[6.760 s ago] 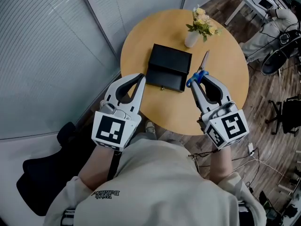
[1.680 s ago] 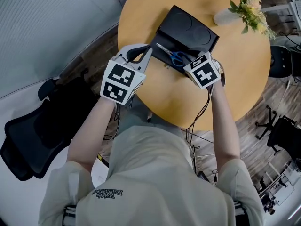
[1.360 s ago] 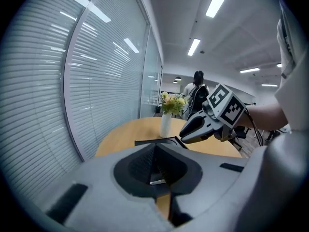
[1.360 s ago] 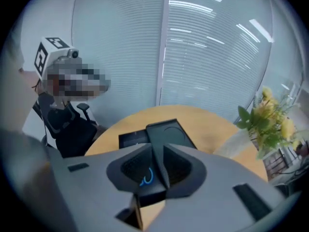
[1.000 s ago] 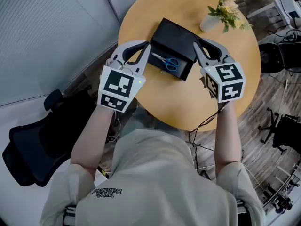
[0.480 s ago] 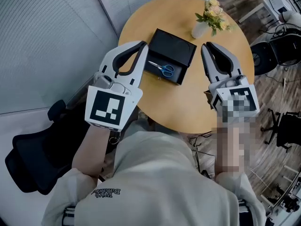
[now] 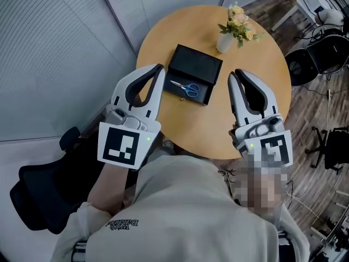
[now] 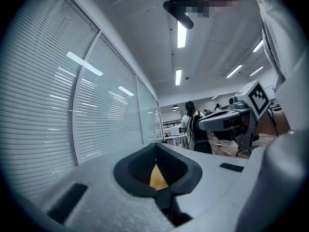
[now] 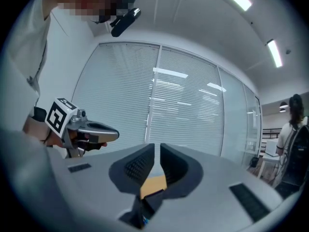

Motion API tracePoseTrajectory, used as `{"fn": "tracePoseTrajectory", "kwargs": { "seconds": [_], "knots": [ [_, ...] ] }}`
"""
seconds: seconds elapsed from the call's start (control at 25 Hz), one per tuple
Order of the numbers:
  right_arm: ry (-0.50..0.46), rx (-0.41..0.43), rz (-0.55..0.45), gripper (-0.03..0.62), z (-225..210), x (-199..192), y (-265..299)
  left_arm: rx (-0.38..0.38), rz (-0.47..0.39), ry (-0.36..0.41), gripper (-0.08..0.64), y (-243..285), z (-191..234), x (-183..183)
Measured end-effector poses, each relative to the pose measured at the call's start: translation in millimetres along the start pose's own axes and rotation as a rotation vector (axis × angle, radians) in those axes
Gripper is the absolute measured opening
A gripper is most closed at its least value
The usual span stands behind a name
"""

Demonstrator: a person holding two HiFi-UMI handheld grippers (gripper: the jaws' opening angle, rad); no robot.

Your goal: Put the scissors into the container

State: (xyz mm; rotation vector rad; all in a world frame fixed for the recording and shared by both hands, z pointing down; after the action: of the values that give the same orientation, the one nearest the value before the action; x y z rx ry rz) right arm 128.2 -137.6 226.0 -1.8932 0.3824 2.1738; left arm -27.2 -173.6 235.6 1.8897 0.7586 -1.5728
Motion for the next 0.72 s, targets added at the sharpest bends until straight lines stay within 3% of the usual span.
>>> {"fn": "tracePoseTrajectory", "kwargs": {
  "seconds": [0.72],
  "knots": [
    [0.031, 0.052, 0.053, 0.044, 20, -15, -25, -0.052, 0.063, 0.018, 0.021, -15, -29, -11]
  ]
}}
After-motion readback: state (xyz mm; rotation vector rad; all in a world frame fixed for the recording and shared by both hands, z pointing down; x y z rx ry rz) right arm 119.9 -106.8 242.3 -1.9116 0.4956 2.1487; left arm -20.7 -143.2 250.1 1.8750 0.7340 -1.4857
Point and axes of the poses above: the fingertips, and each gripper's own axes: y forward along the fingers, z to its left, x out of its top, the point moved 2 cm from there along -y, backward along the fingers, and after that the axes turned 4 degrees about -x, right-handed, at the moved point
